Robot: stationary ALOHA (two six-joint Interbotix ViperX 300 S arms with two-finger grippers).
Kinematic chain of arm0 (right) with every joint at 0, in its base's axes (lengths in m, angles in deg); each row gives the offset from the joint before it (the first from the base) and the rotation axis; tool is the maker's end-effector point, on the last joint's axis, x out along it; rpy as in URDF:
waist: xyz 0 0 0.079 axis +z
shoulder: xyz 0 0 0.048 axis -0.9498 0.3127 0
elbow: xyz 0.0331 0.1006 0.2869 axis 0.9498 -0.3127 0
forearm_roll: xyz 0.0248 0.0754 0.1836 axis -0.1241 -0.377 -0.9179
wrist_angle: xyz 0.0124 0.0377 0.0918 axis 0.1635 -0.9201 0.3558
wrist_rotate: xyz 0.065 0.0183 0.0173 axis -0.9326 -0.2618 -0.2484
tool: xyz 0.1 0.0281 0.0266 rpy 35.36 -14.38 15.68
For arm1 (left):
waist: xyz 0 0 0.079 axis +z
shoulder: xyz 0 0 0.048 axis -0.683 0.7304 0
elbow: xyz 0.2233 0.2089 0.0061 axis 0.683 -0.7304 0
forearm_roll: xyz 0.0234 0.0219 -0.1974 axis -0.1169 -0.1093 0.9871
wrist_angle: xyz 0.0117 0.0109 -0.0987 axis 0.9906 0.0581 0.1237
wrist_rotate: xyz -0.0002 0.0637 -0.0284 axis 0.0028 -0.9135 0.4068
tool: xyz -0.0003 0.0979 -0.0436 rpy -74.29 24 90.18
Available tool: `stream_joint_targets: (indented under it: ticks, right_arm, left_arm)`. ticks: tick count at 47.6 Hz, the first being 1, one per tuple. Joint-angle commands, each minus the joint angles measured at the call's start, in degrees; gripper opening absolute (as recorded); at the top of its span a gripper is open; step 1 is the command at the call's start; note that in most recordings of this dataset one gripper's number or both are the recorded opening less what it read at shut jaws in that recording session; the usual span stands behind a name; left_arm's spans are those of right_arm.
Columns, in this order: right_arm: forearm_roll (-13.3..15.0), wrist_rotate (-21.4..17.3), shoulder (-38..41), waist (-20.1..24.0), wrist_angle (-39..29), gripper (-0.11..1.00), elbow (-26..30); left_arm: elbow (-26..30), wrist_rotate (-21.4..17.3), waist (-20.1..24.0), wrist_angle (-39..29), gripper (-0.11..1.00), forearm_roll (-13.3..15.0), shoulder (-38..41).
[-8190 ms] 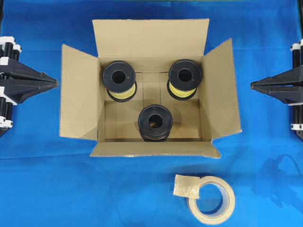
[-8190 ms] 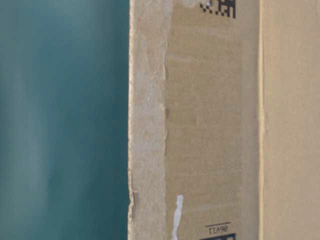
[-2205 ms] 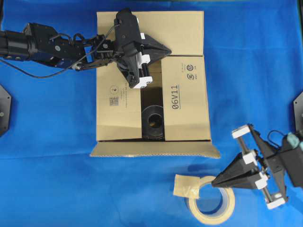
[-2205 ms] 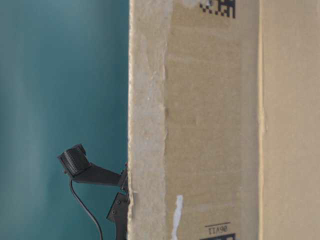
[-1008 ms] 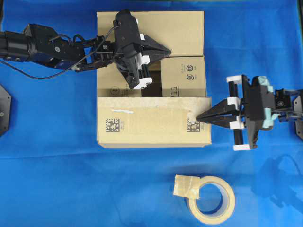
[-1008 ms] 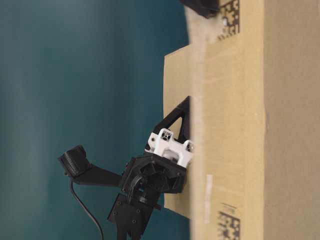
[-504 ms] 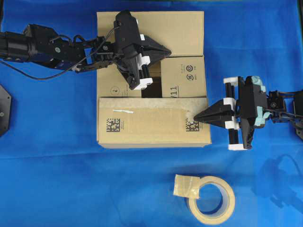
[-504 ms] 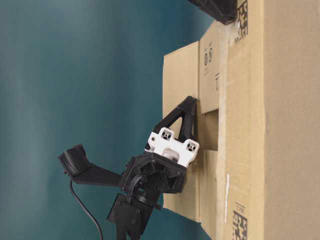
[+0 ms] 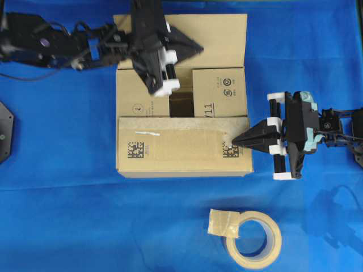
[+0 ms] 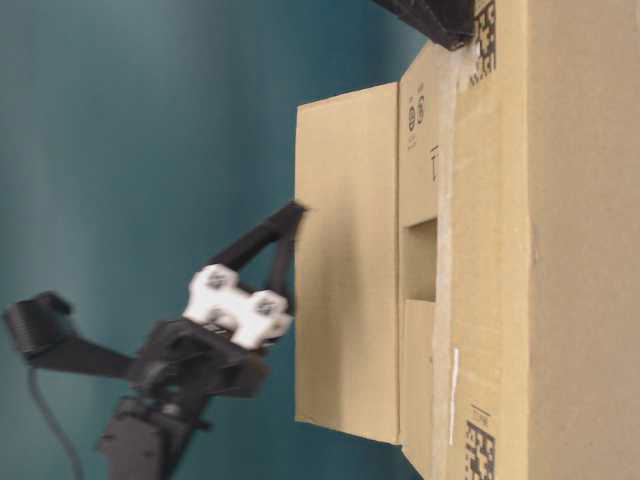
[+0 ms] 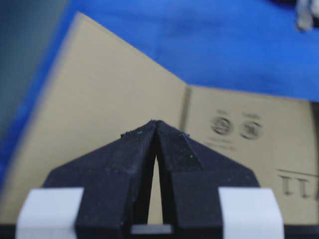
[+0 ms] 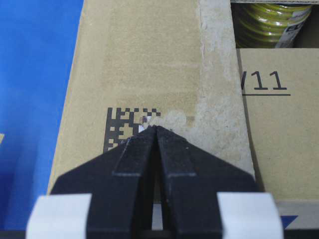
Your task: Close the cardboard box.
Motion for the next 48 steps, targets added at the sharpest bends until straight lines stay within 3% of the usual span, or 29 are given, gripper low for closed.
stream_joint_targets:
  ticks: [1, 12, 22, 48]
  right_arm:
    - [-0.2, 0.2, -0.2, -0.2, 0.7, 0.0, 1.0]
    - [-0.2, 0.3, -0.2, -0.2, 1.3, 0.0, 1.0]
    - [-0.2, 0.3, -0.2, -0.2, 1.5, 0.0, 1.0]
    - [-0.2, 0.4, -0.2, -0.4, 1.8, 0.0, 1.0]
  left_arm:
    - [2.6, -0.9, 2.1, -2.3, 0.0, 0.1, -2.7]
    - [7.8, -5.7, 8.4, -11.2, 0.0, 0.1, -0.9]
    - [13.5, -6.2, 12.5, -21.3, 0.0, 0.1, 2.4]
    - [14.9, -6.2, 12.0, -29.2, 0.0, 0.1, 4.5]
